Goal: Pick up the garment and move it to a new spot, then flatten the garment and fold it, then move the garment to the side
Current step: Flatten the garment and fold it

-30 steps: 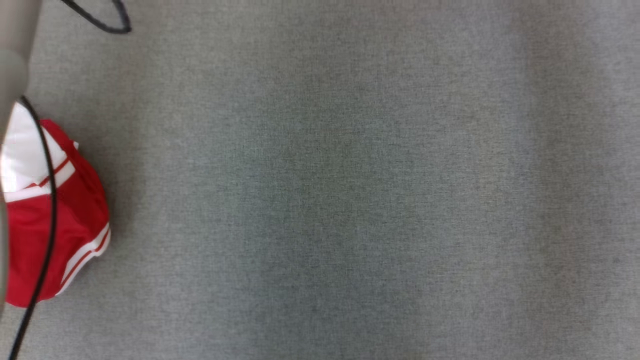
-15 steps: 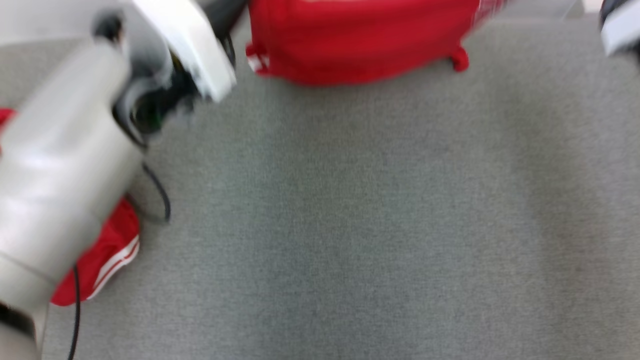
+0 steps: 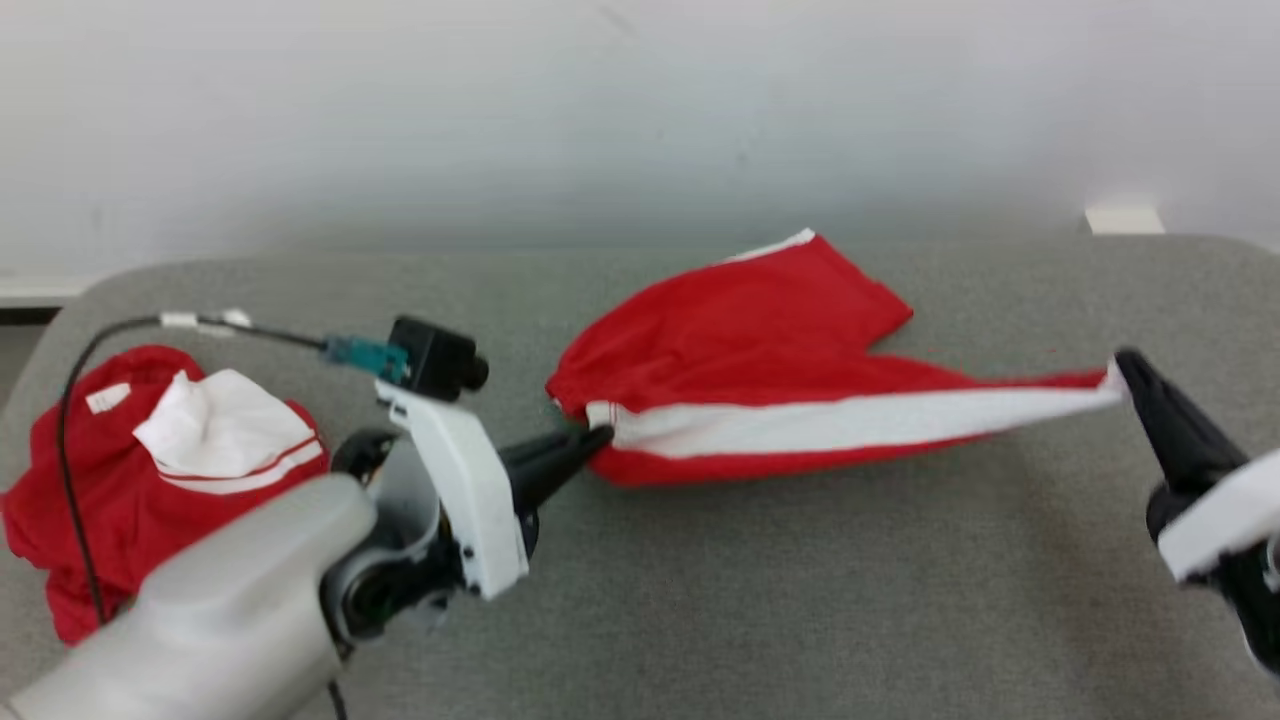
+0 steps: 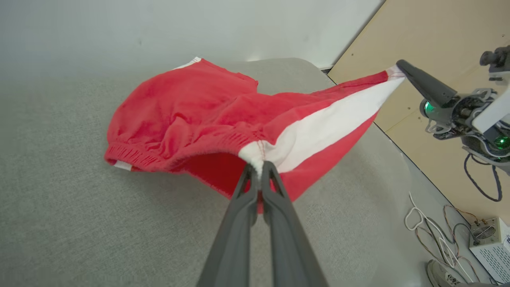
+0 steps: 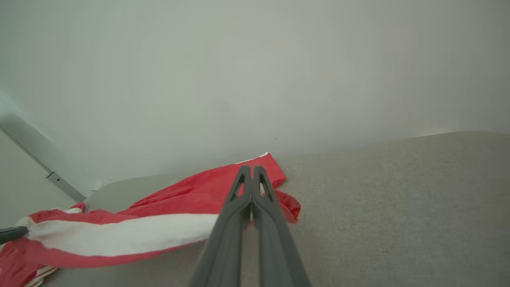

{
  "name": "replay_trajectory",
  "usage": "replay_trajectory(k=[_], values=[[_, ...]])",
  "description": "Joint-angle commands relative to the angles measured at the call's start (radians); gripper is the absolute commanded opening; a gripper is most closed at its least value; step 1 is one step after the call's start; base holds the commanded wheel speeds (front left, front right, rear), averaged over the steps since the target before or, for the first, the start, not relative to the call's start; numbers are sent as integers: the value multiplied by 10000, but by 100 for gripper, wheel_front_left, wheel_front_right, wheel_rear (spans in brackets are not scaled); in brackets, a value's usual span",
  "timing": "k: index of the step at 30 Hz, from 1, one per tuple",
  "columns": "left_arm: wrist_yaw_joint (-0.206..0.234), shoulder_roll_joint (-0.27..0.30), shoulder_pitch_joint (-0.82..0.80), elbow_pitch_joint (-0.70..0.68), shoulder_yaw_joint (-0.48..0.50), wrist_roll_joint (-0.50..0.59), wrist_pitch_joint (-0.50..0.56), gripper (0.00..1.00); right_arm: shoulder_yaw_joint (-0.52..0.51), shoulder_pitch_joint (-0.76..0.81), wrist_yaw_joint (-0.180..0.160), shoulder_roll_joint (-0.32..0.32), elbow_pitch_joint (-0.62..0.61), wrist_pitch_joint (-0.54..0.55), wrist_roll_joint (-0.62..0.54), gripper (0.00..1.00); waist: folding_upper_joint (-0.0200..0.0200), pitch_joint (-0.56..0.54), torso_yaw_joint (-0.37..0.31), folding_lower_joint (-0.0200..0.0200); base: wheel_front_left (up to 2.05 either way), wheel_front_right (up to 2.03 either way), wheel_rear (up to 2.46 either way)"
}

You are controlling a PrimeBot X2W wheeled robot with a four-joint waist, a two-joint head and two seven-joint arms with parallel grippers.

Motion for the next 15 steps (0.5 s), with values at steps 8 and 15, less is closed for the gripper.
replay_trajectory(k=[8, 15], values=[[496, 638, 1807, -1566, -340, -152, -303, 0, -1184, 3108, -23, -852, -1668, -146, -84, 0, -1, -419, 244, 5, 0, 0, 0], [732, 705, 1709, -2132, 5, -615, -137, 0, -2539, 3450, -23, -702, -2803, 736, -936, 0, -1, 130, 436, 5, 0, 0, 0]])
